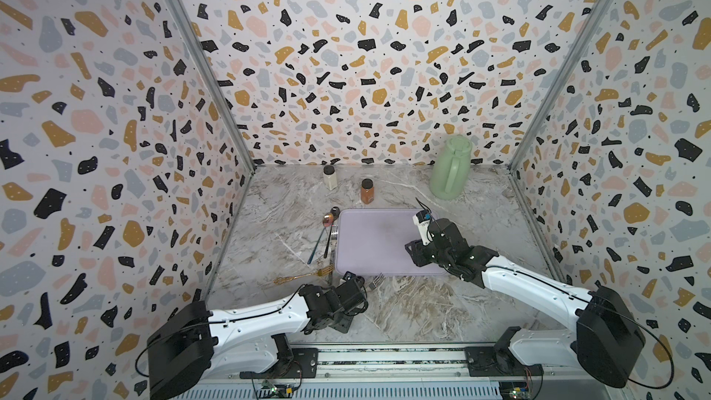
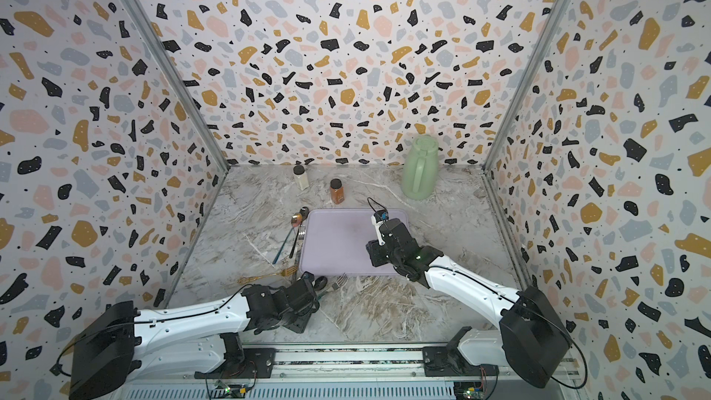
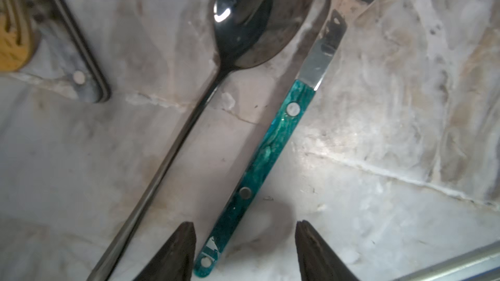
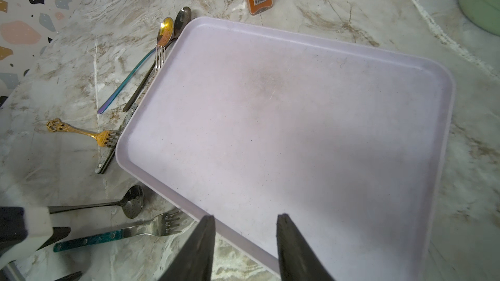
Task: Set the spoon and fork side by side
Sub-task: Pick up the fork at the center of the board.
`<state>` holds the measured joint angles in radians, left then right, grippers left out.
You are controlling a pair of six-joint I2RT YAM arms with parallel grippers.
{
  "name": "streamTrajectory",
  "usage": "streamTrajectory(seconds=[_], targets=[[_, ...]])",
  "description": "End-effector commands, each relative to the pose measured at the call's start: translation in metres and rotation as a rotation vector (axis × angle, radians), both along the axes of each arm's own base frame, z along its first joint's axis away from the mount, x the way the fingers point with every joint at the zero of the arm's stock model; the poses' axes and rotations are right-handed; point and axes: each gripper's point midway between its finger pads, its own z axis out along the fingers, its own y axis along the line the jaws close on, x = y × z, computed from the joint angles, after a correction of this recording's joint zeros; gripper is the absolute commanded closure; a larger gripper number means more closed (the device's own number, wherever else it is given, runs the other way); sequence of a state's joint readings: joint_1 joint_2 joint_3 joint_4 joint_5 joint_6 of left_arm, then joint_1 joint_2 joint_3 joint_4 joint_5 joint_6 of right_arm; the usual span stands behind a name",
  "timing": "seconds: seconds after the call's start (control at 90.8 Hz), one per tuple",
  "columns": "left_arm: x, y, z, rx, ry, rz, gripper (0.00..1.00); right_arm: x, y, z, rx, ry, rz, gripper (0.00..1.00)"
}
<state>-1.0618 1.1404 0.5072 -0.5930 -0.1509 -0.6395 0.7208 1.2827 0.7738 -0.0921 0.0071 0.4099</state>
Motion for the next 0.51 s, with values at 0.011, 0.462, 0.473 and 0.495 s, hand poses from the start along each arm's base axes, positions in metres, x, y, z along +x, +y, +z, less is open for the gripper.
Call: streamTrajectory(seconds=[0.011, 0.462, 0.473, 0.495], targets=[[-0.003, -0.020, 0.006, -0.054, 0.004, -0.051, 0.38, 0.003, -0.002, 0.013, 0.031, -0.044, -0.001, 0.57], [-0.031, -0.066, 0.014, -0.102, -0.014, -0.184, 0.40, 0.011, -0.013, 0.010, 0.076, -0.031, -0.044, 0.58], [-0.032, -0.067, 0.015, -0.102, -0.016, -0.188, 0.40, 0.011, -0.013, 0.010, 0.077, -0.030, -0.046, 0.58], [-0.033, -0.069, 0.016, -0.102, -0.018, -0.196, 0.40, 0.011, -0.013, 0.009, 0.077, -0.028, -0.047, 0.58]])
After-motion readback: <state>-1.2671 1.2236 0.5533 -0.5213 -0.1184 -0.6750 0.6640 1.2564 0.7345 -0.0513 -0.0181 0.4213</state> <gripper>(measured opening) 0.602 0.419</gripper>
